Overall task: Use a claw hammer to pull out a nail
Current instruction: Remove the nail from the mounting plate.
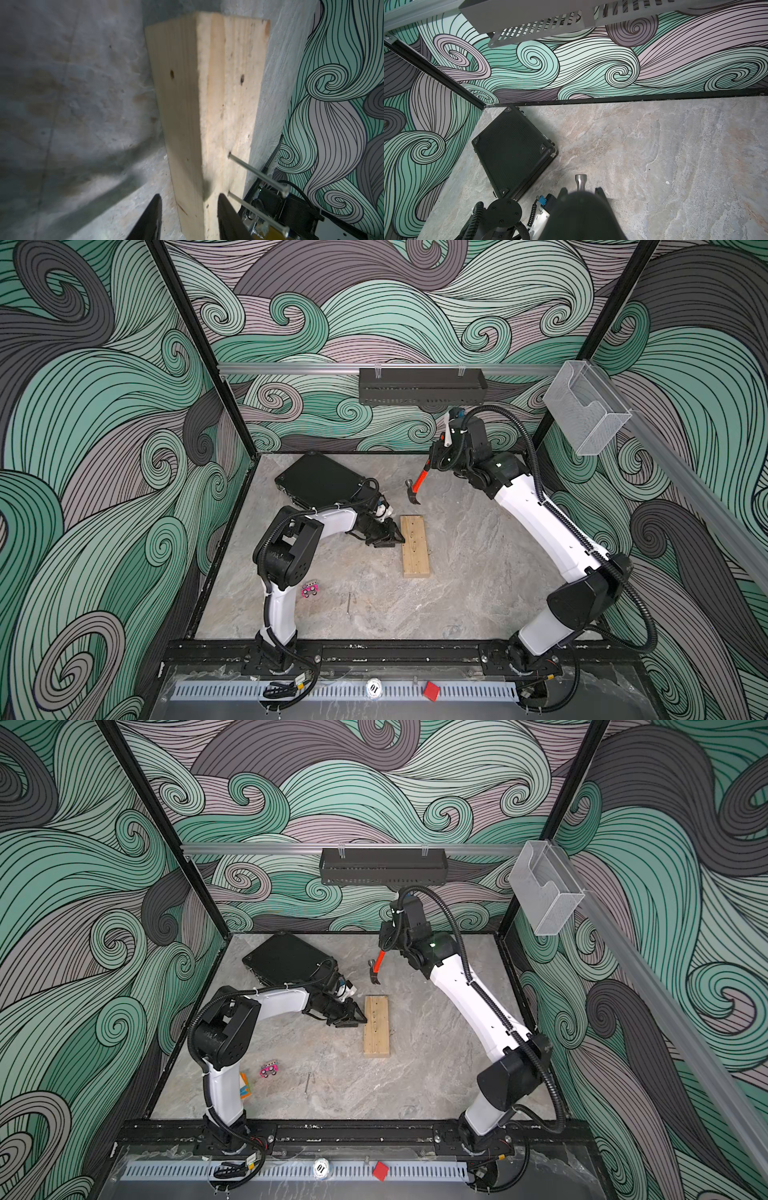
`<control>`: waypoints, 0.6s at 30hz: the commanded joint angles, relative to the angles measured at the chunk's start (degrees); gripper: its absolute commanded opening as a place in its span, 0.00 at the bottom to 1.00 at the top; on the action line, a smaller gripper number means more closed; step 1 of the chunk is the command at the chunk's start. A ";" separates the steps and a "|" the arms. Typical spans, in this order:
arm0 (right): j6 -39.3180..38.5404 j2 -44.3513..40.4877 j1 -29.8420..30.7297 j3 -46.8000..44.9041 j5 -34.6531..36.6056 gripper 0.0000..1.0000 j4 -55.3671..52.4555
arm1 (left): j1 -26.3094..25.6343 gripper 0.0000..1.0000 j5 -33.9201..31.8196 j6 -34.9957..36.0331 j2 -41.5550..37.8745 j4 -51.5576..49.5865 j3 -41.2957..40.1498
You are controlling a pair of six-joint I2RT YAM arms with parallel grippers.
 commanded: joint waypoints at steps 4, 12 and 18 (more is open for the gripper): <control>1.27 -0.27 -0.31 0.30 1.23 0.00 4.30 | -0.28 0.35 -0.02 0.33 2.95 -1.44 2.76; 1.40 -0.28 -0.51 -1.08 2.41 0.00 5.04 | -0.34 0.29 -2.84 -0.01 5.03 -3.98 3.52; 1.71 0.25 -0.62 -2.60 2.77 0.00 6.48 | -0.47 0.28 -3.06 0.21 4.81 -4.34 3.43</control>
